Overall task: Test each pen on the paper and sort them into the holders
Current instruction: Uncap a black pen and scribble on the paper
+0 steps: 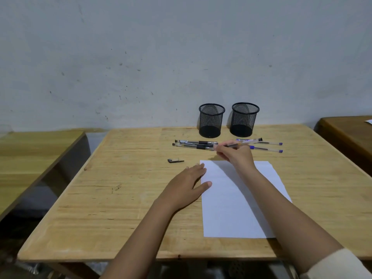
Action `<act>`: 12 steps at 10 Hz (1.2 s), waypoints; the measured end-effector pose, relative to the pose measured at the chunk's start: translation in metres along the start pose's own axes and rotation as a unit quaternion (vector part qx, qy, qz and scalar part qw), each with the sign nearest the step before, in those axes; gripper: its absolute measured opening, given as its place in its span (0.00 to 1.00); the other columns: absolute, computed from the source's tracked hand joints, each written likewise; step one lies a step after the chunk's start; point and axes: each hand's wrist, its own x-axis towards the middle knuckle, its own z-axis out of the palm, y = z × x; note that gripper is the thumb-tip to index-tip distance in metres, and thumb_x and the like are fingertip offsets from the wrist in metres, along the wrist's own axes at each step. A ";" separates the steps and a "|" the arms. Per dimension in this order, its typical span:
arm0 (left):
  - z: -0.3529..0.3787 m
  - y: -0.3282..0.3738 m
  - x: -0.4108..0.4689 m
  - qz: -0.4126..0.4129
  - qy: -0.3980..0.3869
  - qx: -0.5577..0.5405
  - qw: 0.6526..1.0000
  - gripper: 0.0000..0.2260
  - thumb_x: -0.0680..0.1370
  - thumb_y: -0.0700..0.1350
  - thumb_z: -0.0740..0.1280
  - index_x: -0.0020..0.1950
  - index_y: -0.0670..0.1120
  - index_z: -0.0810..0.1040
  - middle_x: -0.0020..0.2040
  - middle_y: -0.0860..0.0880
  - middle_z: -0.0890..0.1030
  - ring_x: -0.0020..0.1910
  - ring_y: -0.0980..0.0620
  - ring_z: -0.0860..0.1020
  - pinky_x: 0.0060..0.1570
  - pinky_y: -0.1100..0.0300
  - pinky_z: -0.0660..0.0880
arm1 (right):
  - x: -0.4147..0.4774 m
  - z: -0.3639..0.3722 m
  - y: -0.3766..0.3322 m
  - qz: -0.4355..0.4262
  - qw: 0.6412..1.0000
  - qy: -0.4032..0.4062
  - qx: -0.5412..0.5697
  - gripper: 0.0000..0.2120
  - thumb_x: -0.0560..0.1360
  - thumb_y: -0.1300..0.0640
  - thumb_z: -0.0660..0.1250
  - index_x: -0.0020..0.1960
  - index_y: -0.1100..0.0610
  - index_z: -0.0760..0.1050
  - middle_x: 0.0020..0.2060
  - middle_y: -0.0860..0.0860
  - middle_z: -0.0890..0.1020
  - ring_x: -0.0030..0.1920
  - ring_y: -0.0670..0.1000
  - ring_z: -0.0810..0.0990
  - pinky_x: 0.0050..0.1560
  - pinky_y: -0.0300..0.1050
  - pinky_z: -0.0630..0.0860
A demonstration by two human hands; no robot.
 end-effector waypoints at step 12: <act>0.004 0.007 0.002 -0.035 -0.089 0.140 0.986 0.29 0.80 0.60 0.46 0.77 0.50 0.43 0.78 0.50 0.41 0.77 0.54 0.39 0.75 0.56 0.38 | 0.016 0.052 0.027 -0.023 1.000 0.000 -0.018 0.19 0.62 0.73 0.64 0.27 0.55 0.58 0.25 0.53 0.61 0.28 0.50 0.62 0.34 0.46 0.68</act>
